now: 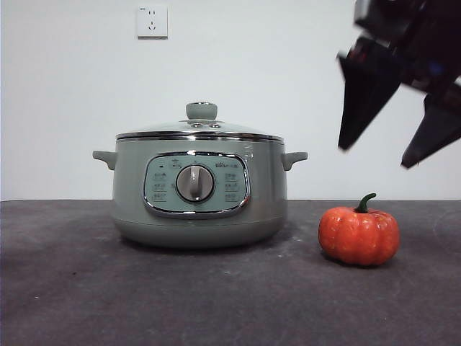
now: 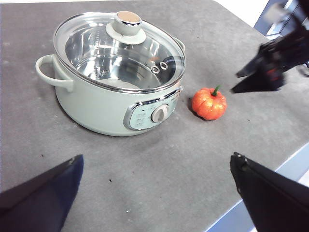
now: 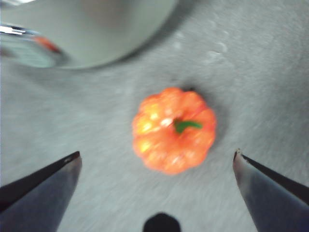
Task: Pick up the pumpkin,open the lid,put the pumpkin in the pot,close the lid
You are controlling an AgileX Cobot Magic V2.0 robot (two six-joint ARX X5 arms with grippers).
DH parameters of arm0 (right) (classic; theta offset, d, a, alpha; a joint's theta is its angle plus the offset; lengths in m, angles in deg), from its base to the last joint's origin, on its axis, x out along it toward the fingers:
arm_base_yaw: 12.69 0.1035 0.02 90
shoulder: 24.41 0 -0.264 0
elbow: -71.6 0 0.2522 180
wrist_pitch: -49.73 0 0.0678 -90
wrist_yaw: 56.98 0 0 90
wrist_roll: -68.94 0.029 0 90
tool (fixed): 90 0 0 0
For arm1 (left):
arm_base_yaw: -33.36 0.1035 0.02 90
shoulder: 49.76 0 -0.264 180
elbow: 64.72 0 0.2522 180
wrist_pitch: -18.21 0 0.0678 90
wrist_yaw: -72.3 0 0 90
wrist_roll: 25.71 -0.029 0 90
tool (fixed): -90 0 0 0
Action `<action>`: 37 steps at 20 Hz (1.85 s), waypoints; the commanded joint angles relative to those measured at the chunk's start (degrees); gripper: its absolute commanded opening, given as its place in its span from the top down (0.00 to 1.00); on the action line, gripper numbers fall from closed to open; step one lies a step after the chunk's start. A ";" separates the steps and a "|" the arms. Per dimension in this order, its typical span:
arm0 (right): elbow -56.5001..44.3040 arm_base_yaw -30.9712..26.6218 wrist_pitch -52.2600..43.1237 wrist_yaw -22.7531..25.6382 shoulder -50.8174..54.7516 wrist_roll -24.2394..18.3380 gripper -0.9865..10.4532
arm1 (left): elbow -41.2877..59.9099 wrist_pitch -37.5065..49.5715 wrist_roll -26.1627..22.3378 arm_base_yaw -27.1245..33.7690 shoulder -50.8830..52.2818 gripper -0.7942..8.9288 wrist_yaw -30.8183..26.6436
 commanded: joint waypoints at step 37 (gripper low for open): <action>0.07 0.85 -2.71 1.95 14.45 2.89 0.92 | -11.28 14.32 1.05 -7.06 -20.44 0.18 -3.87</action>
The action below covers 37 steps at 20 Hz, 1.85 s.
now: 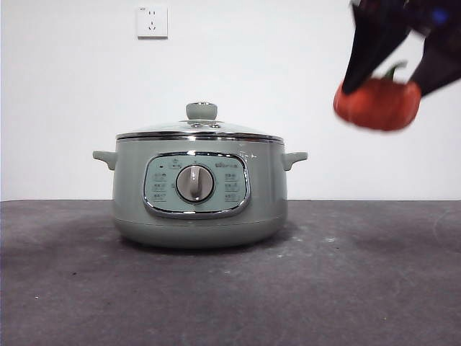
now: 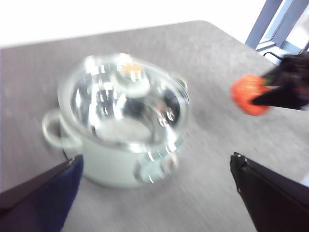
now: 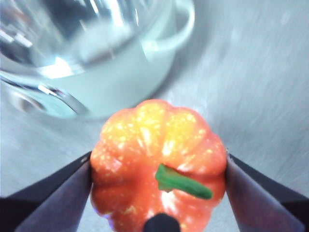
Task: Pick up the pumpkin,open the lid,put the pumpkin in the pot,close the lid
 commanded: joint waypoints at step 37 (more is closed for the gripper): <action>0.07 0.85 1.33 -7.34 10.01 3.89 0.92 | -19.65 30.14 1.68 -21.38 -53.64 0.77 -20.26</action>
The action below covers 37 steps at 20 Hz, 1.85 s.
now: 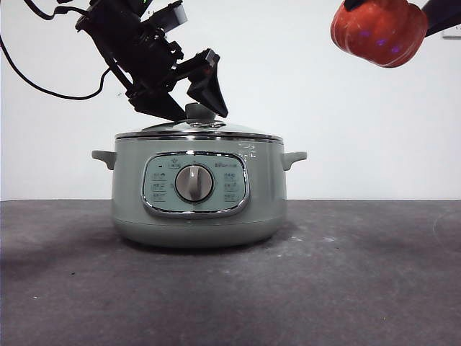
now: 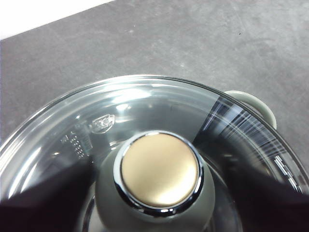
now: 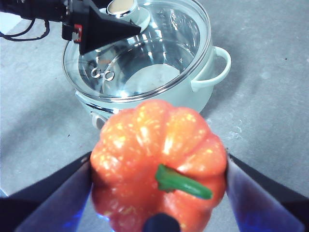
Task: Pick up the pumpkin,open the lid,put the pumpkin in the pot,close the lid
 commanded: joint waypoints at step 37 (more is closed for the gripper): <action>26.75 9.01 -11.78 0.33 -35.47 -1.29 0.93 | -0.15 -26.51 0.81 5.99 45.62 0.93 -1.01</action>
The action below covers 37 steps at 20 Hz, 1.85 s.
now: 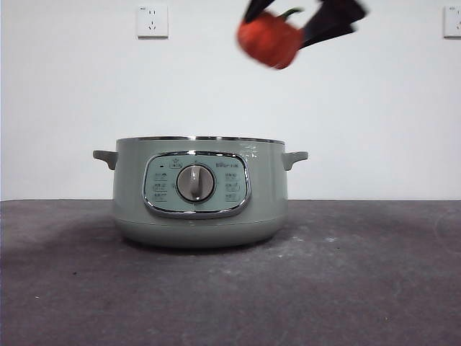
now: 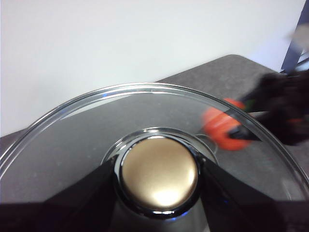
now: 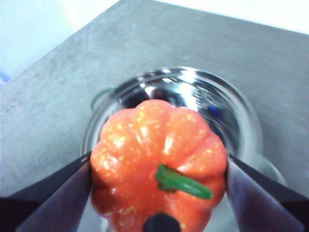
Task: Pick up the pumpkin,open the lid,put the pumpkin in the pot,close the lid
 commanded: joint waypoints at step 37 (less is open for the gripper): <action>20.92 3.69 25.92 25.44 -2.12 -1.79 0.42 | -0.20 7.13 -0.76 0.07 -9.40 0.93 1.79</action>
